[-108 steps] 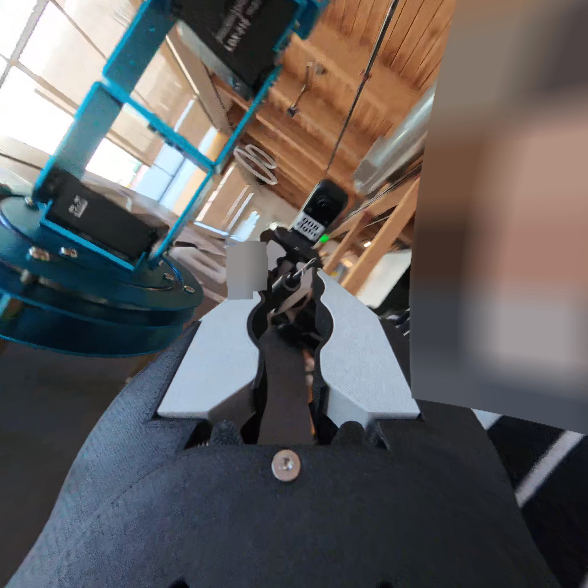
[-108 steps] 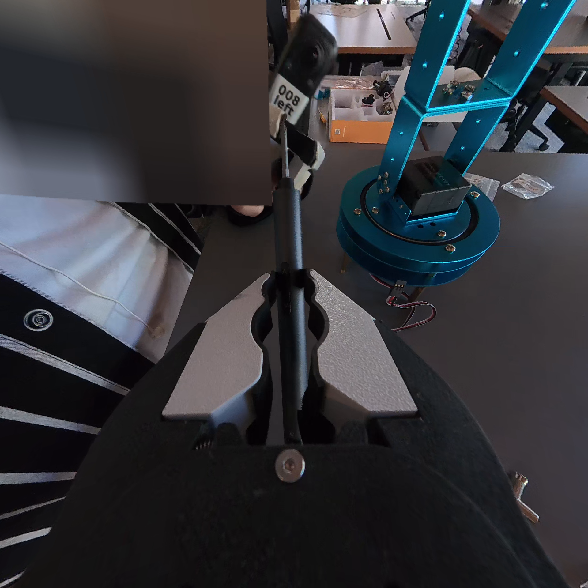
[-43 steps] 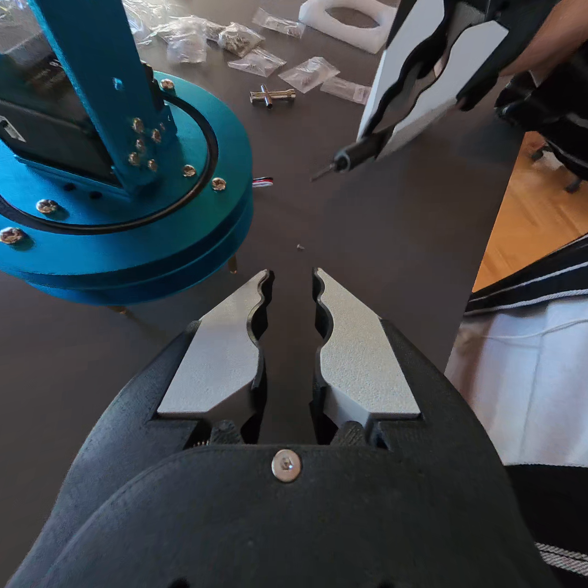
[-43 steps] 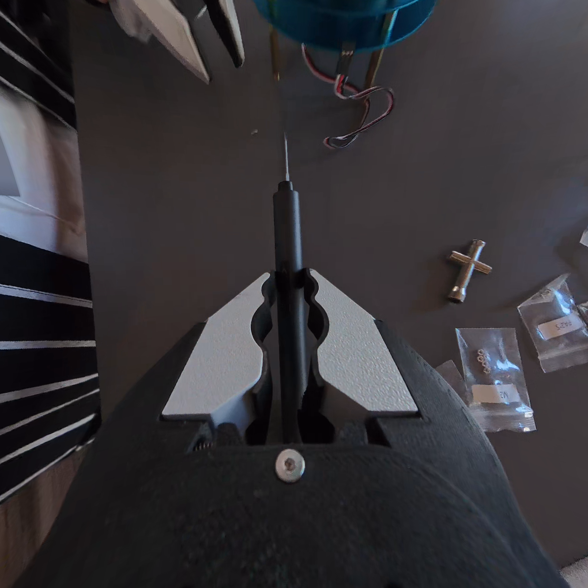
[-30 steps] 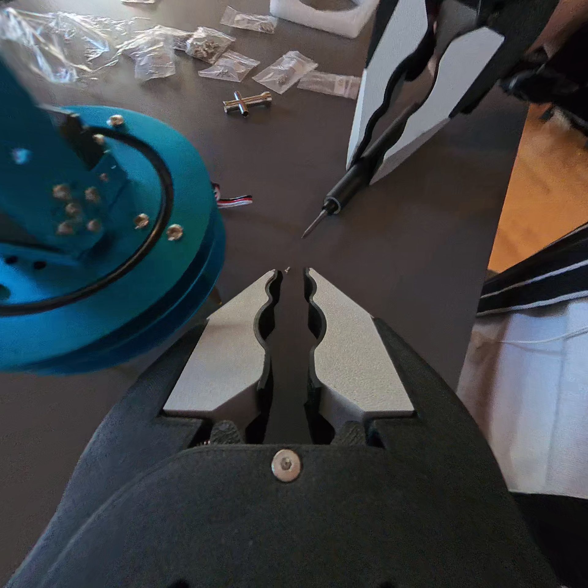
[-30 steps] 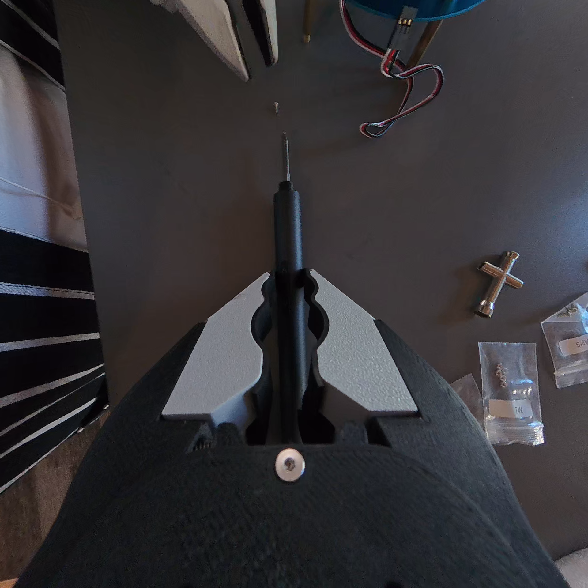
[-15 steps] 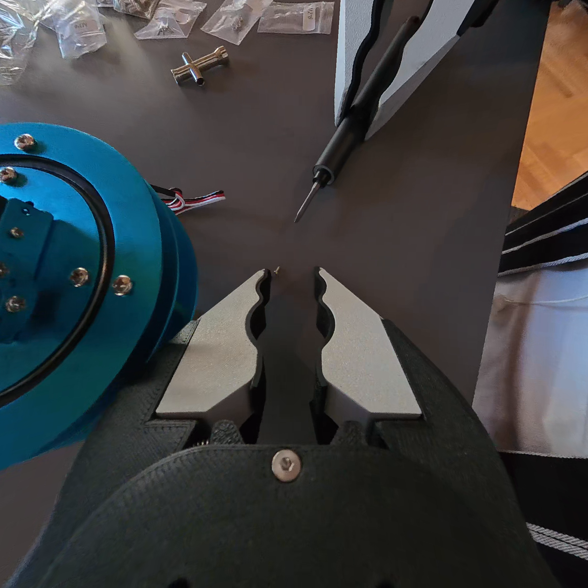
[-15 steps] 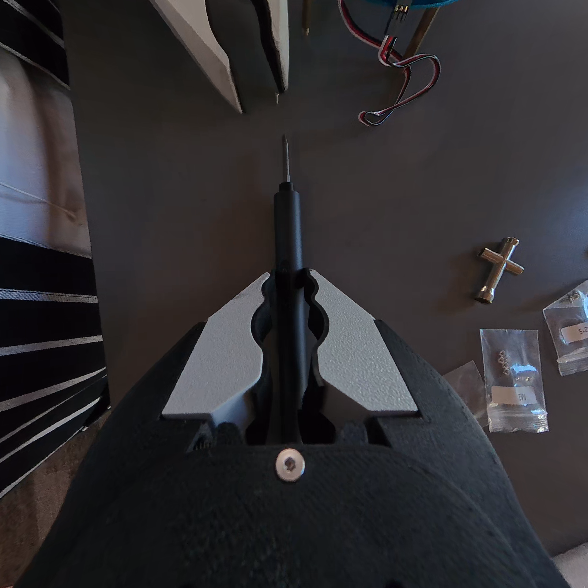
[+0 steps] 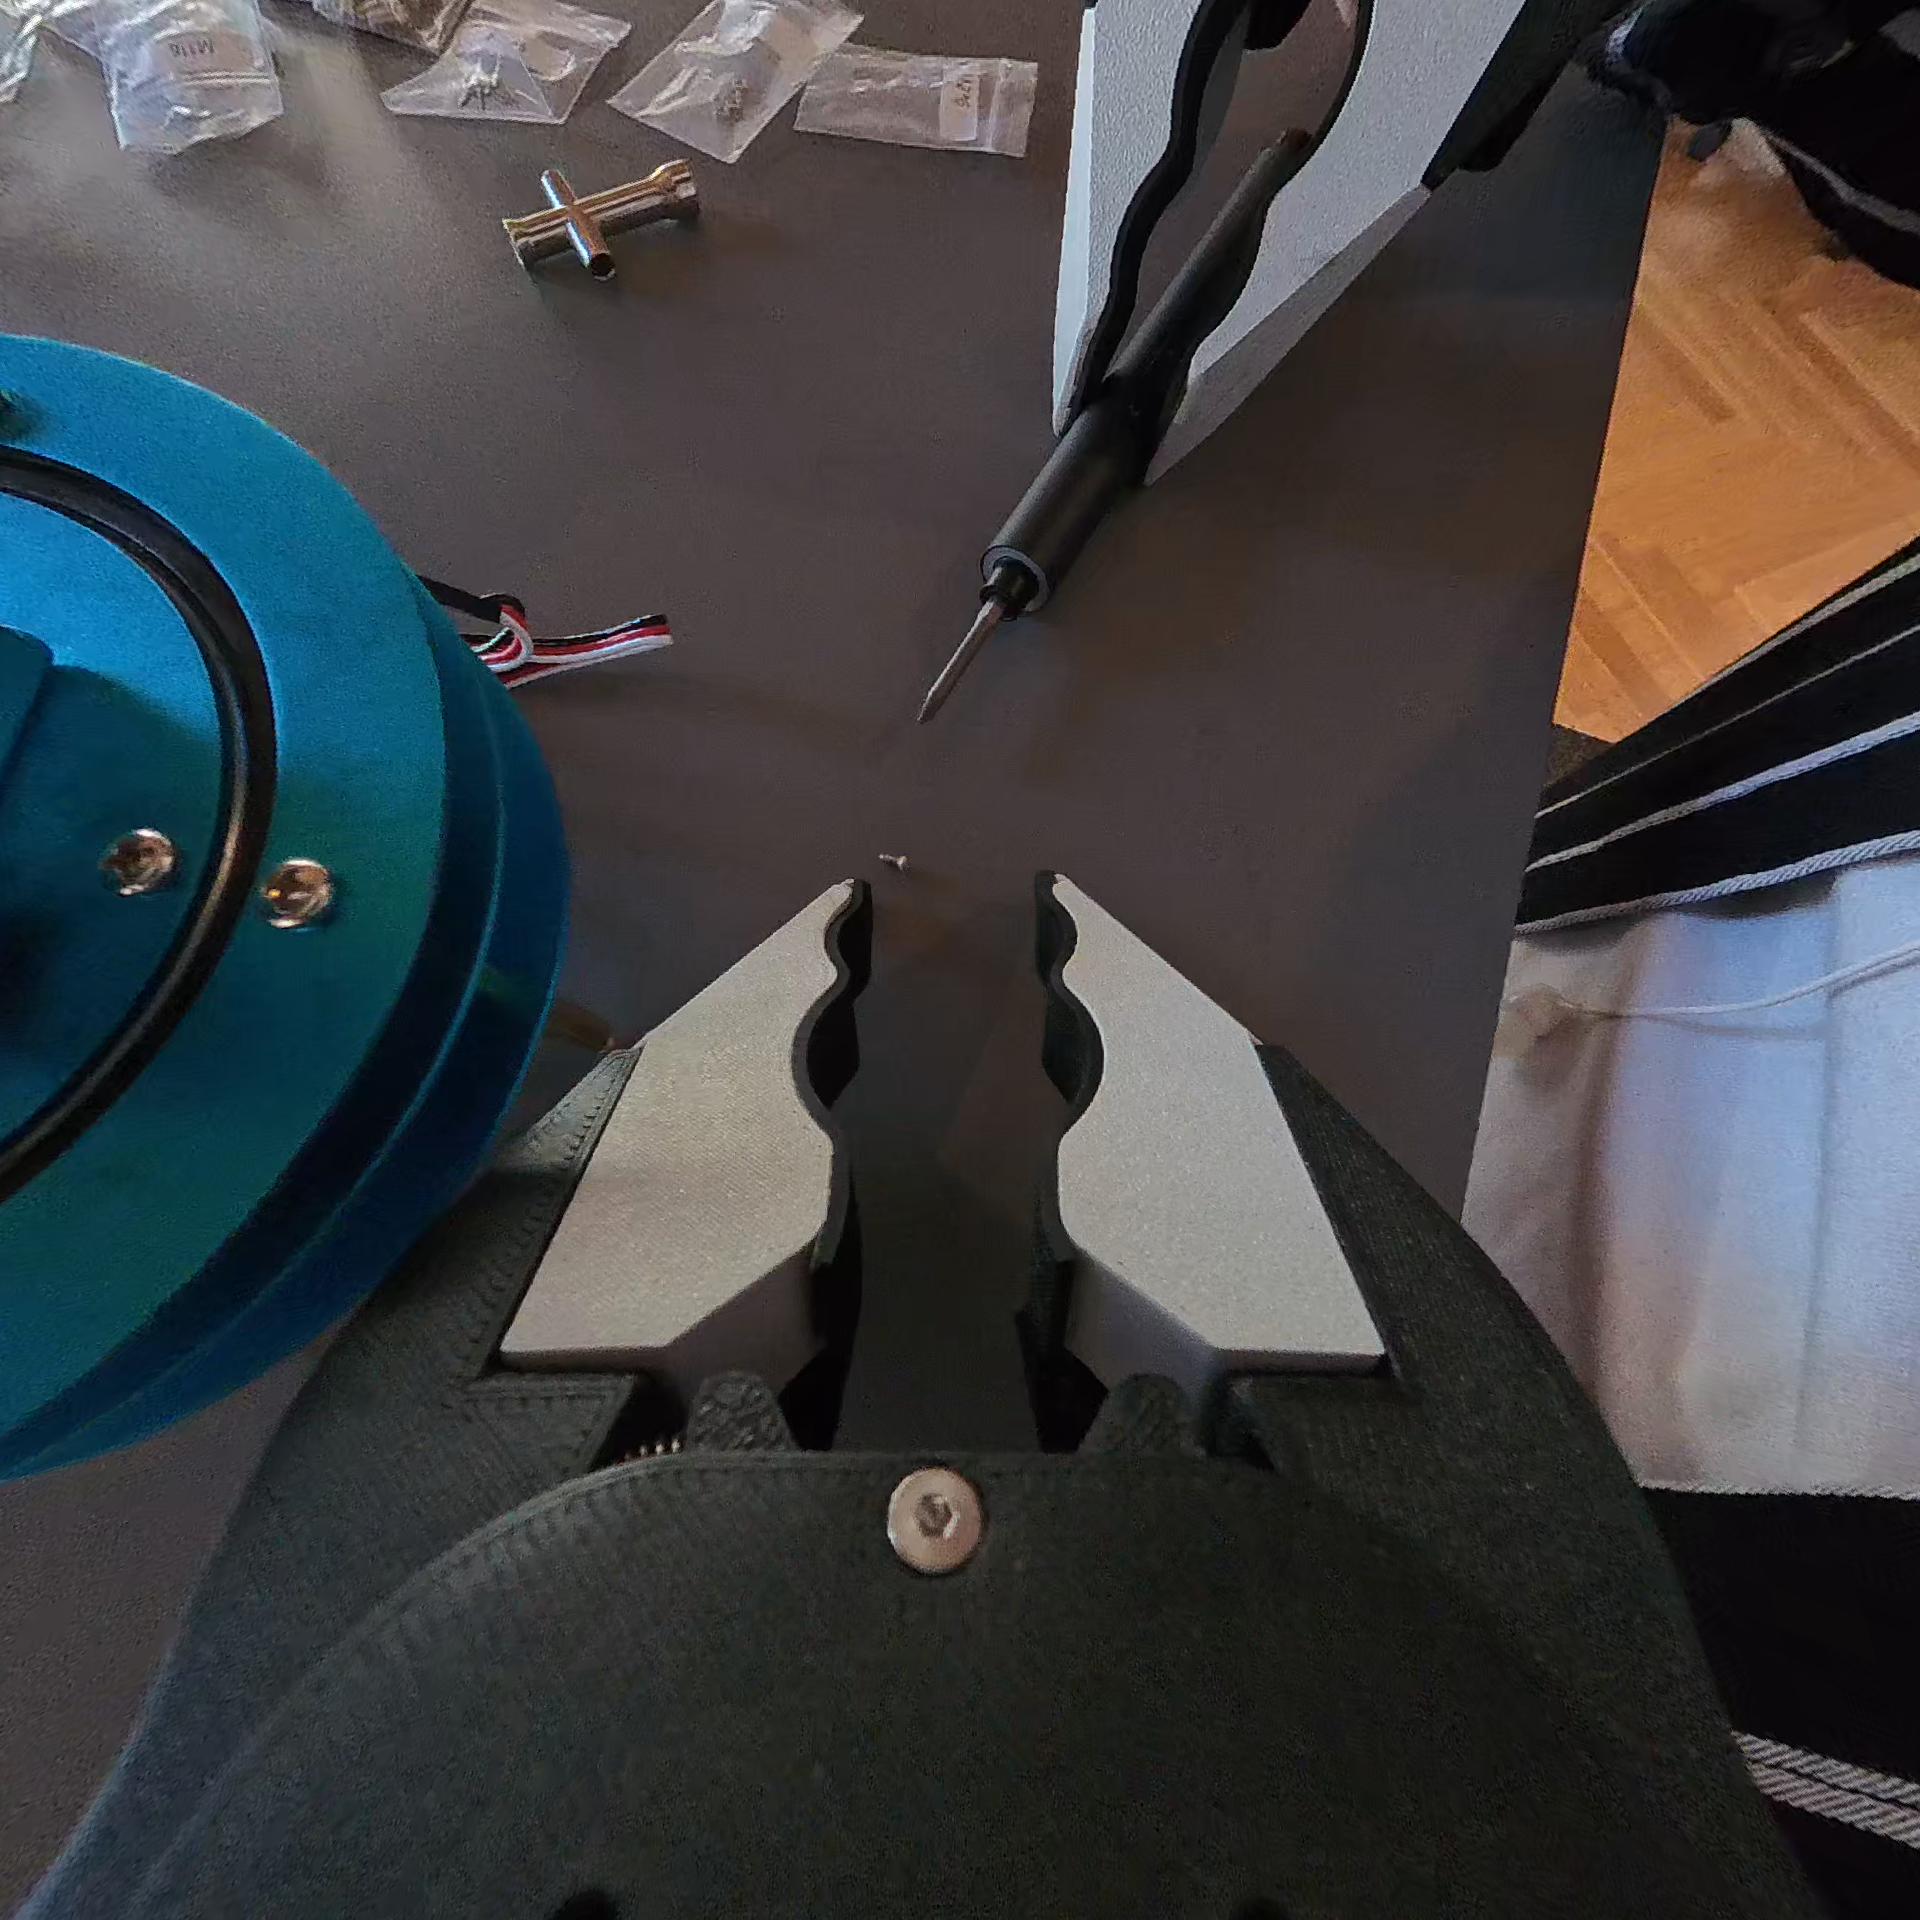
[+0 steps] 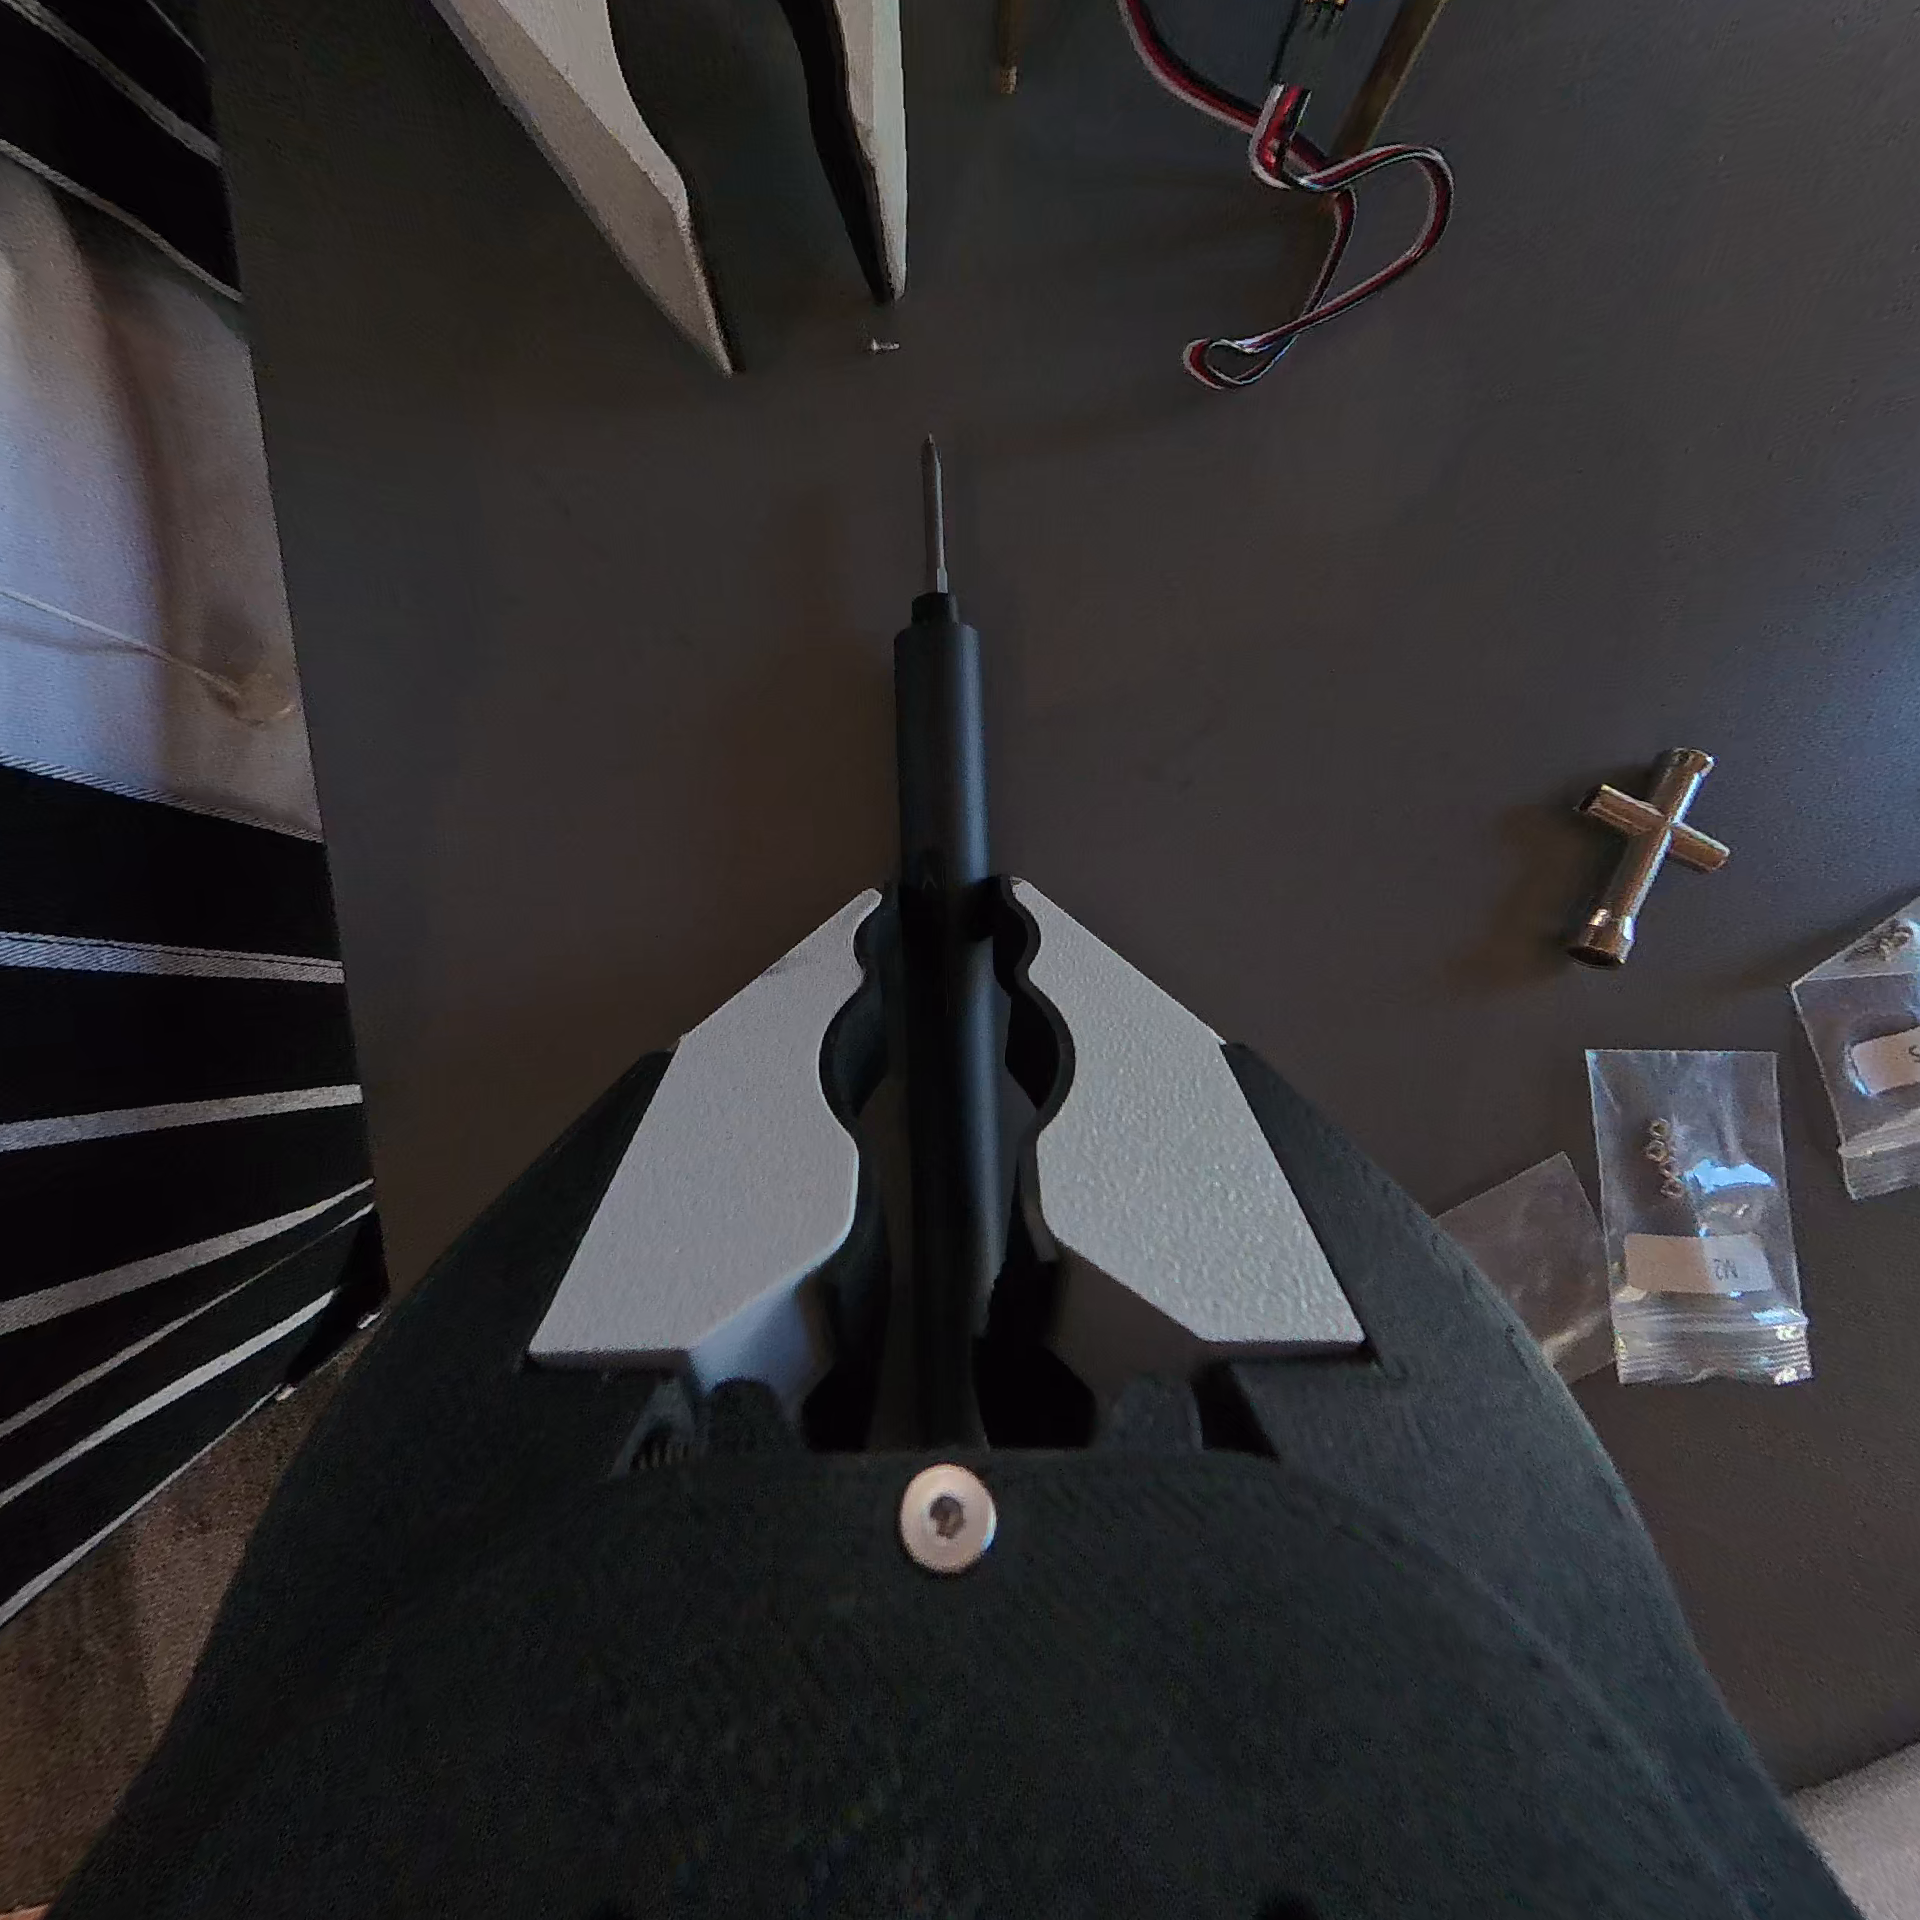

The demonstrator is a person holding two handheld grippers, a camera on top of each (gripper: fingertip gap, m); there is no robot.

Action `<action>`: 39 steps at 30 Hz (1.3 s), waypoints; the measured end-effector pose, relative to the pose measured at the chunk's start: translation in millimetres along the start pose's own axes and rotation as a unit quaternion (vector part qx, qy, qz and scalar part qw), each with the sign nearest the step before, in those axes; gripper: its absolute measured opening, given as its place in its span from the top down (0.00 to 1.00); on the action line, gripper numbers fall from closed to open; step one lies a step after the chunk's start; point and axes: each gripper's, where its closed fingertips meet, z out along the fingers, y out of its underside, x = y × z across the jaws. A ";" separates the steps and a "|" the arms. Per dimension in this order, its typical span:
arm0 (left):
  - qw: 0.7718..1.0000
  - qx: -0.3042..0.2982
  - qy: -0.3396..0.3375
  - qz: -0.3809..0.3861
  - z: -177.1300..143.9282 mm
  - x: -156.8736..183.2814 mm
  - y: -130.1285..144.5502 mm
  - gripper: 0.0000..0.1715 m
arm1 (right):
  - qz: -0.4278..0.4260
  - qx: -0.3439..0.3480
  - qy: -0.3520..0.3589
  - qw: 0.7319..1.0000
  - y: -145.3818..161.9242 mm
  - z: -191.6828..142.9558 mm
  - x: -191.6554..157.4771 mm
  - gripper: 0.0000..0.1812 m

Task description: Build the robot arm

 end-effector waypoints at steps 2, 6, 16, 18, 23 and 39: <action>1.000 0.003 0.013 -0.005 1.5 5.4 -1.5 0.83 | 0.001 -0.003 -0.001 1.000 0.1 0.1 -1.2 0.90; 1.000 0.006 0.019 -0.006 4.3 9.0 -3.9 0.83 | 0.010 -0.011 0.000 1.000 0.7 -0.2 -3.0 0.91; 1.000 0.007 0.028 -0.003 8.2 11.2 -7.4 0.81 | 0.073 -0.038 -0.014 0.997 -2.0 2.1 -15.5 0.91; 1.000 0.007 0.030 -0.001 8.4 11.9 -7.6 0.80 | 0.082 -0.048 -0.016 0.995 -2.7 2.5 -19.2 0.91; 0.999 0.036 0.038 -0.013 -2.7 14.3 -10.1 0.81 | 0.077 -0.088 0.015 0.993 -2.5 2.4 -18.6 0.91; 0.993 0.093 0.040 -0.059 -30.8 6.4 -9.1 0.83 | -0.050 -0.187 0.083 0.978 -6.2 2.3 -2.4 0.91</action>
